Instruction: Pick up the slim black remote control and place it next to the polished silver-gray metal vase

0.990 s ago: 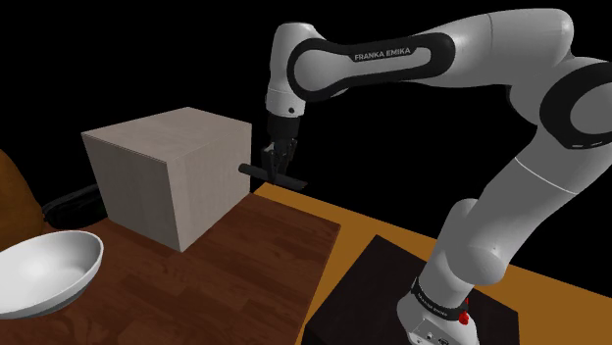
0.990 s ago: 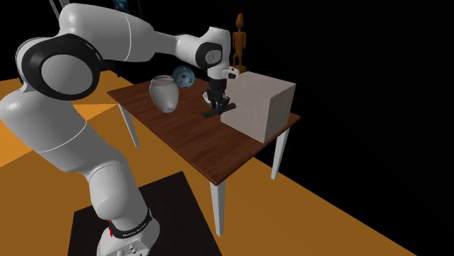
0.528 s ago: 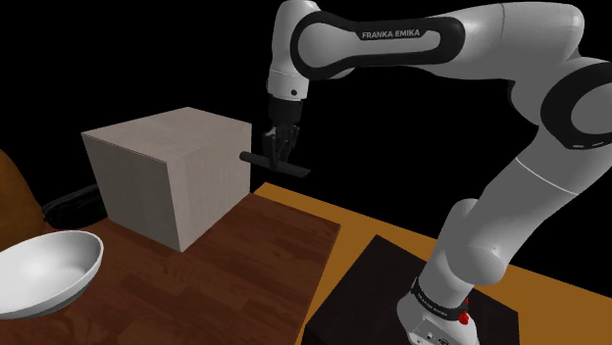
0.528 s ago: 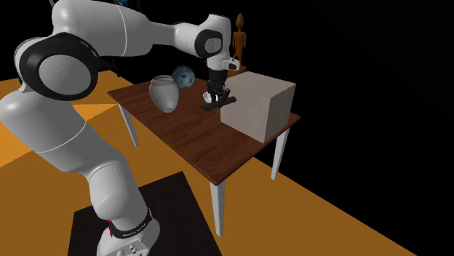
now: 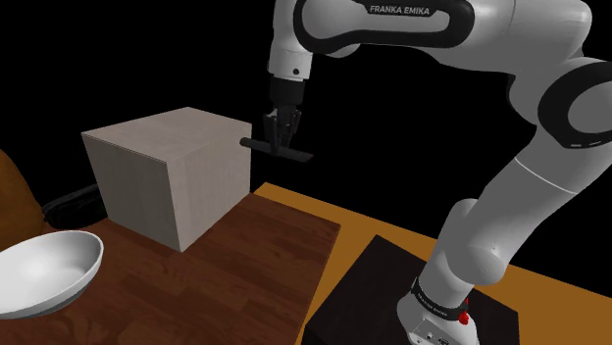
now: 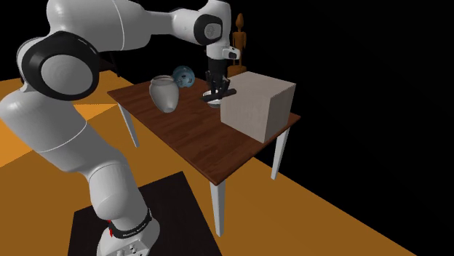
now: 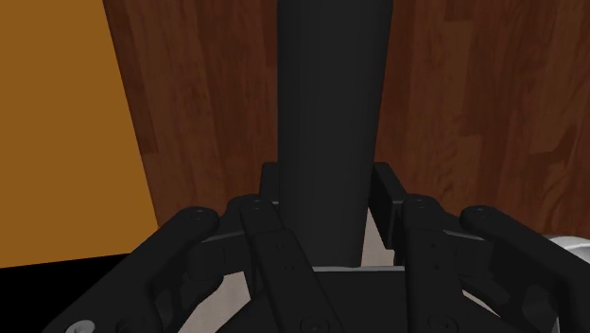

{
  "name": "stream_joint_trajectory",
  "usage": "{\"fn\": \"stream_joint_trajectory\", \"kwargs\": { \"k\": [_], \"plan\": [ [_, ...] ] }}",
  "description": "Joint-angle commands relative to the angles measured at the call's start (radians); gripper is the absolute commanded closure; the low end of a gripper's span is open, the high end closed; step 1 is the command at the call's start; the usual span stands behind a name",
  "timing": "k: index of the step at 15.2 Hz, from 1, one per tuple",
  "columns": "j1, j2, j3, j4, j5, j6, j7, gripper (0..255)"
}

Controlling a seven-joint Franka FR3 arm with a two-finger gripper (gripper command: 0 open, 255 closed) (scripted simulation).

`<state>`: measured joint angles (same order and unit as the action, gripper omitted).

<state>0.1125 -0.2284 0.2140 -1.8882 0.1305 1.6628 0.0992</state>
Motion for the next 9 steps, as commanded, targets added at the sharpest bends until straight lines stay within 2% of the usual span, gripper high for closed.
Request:
{"fn": "stream_joint_trajectory", "kwargs": {
  "k": [1, 5, 9],
  "plan": [
    [-0.001, 0.006, -0.001, 0.037, -0.002, -0.031, 0.003, 255],
    [-0.001, 0.015, -0.002, 0.090, -0.004, -0.075, 0.008, 255],
    [0.037, 0.021, 0.060, 0.098, 0.007, -0.066, 0.106, 255]
  ]
}}
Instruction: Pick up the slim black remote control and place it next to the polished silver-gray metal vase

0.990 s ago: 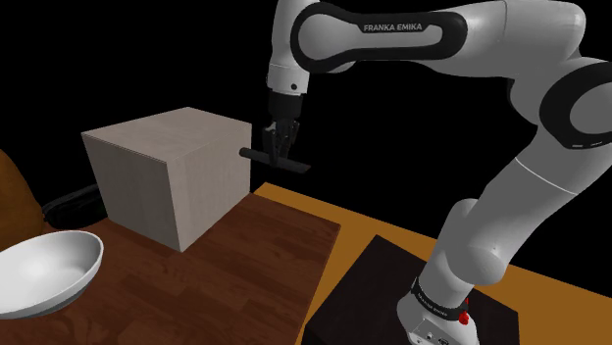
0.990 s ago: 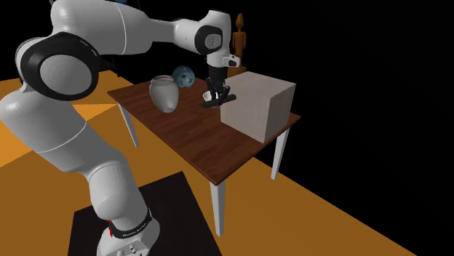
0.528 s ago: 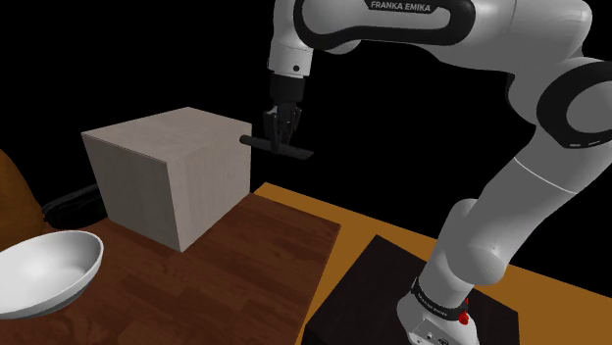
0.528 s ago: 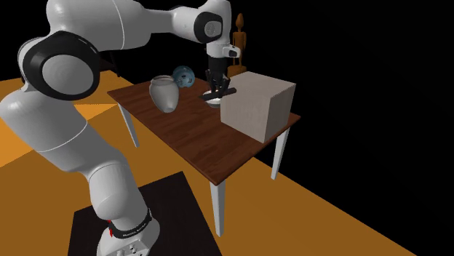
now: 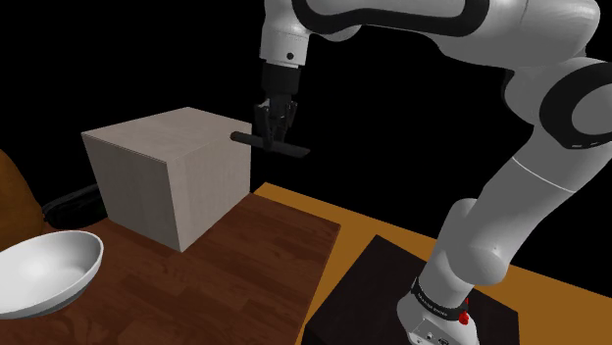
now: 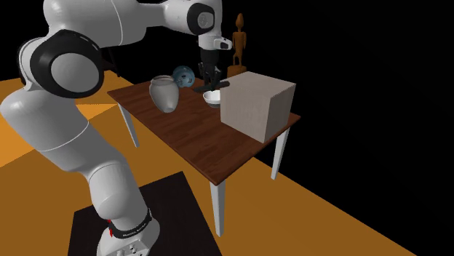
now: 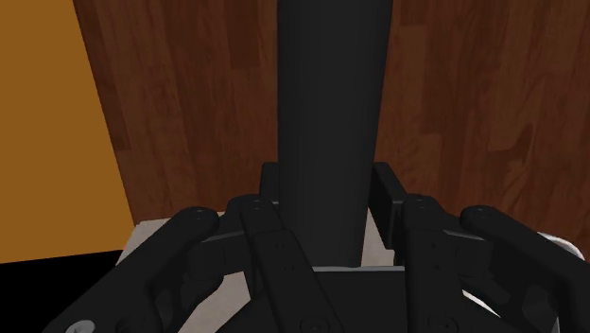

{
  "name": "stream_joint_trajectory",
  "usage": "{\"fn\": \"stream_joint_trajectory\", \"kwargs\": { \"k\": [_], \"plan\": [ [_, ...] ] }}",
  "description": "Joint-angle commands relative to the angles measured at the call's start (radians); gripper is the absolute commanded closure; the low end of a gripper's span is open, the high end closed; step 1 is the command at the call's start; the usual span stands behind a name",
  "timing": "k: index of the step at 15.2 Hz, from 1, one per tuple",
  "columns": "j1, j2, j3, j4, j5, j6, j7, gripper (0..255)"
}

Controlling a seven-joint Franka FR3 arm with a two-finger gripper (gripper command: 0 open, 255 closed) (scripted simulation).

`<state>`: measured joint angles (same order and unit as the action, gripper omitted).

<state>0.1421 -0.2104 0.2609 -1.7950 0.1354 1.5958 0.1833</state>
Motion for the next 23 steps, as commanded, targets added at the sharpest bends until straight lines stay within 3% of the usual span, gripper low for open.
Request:
{"fn": "stream_joint_trajectory", "kwargs": {
  "k": [1, 11, 20, 23],
  "plan": [
    [0.017, 0.008, 0.028, 0.010, 0.004, 0.003, 0.047, 255],
    [0.117, 0.117, 0.190, 0.125, -0.018, 0.019, 0.313, 255],
    [0.250, 0.332, 0.324, 0.349, -0.136, -0.001, 0.578, 255],
    [0.246, 0.317, 0.320, 0.292, -0.128, 0.044, 0.571, 255]
  ]
}}
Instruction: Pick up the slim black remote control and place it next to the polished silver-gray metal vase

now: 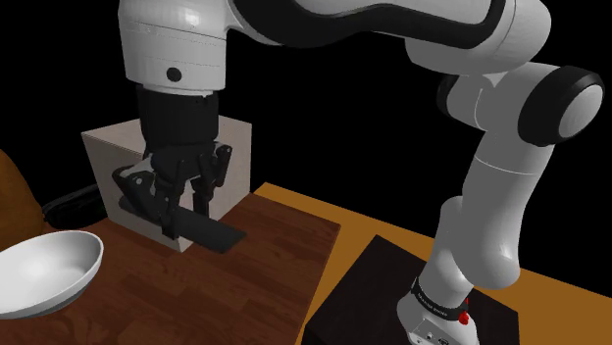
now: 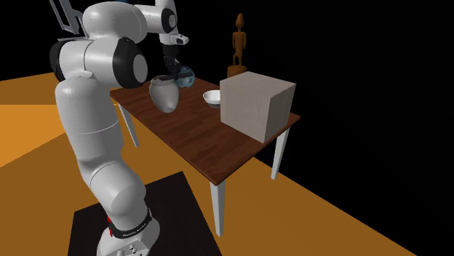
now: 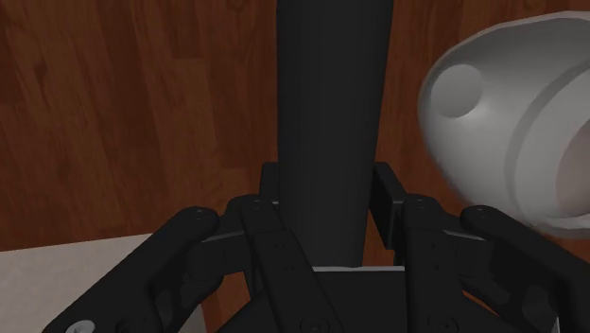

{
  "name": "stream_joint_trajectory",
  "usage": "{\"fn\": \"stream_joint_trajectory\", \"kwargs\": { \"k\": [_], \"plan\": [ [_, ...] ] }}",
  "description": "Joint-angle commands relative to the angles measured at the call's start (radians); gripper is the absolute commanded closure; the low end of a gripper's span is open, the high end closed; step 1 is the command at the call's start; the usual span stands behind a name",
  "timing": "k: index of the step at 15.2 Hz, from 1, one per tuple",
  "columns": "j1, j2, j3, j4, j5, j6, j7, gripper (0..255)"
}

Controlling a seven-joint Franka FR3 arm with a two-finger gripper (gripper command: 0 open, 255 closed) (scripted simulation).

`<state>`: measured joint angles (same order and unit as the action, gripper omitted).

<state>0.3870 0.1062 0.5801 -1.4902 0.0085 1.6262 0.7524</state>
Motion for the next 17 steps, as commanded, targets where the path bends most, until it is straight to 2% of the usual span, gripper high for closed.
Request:
{"fn": "stream_joint_trajectory", "kwargs": {
  "k": [1, 17],
  "plan": [
    [0.000, -0.003, 0.000, -0.030, 0.002, 0.028, 0.000, 255],
    [-0.010, -0.024, -0.005, -0.269, 0.015, 0.249, -0.019, 255]
  ]
}}
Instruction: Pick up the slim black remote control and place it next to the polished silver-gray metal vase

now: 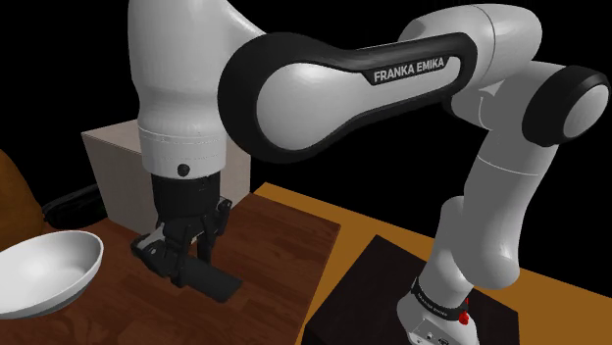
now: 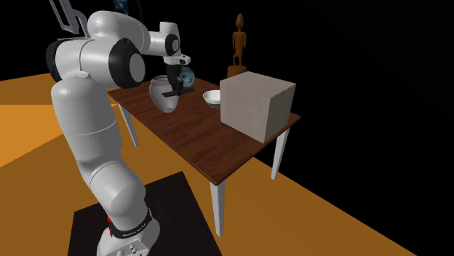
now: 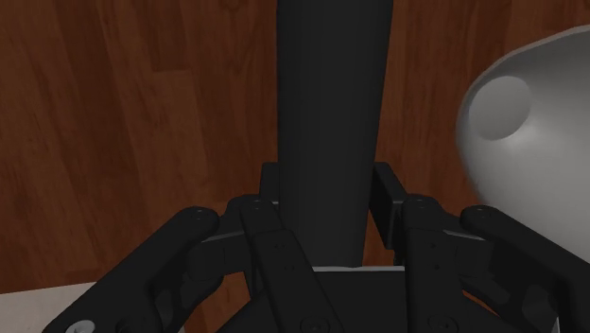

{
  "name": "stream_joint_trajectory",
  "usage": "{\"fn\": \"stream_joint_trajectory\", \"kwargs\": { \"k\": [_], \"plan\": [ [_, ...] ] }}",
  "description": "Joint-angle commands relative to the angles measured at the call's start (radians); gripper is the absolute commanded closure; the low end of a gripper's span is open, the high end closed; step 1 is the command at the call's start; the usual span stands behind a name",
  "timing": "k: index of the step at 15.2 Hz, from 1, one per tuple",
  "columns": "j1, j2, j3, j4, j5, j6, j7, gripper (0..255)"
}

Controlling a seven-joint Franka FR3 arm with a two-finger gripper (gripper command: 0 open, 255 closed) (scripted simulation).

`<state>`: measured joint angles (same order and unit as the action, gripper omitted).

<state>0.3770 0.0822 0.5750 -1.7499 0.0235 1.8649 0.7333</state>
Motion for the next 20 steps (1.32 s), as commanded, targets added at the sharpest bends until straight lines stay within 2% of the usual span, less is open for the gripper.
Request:
{"fn": "stream_joint_trajectory", "kwargs": {
  "k": [1, 20],
  "plan": [
    [0.000, 0.001, 0.000, -0.022, 0.000, 0.023, 0.000, 255],
    [0.009, 0.066, -0.004, -0.209, -0.039, 0.267, 0.015, 255]
  ]
}}
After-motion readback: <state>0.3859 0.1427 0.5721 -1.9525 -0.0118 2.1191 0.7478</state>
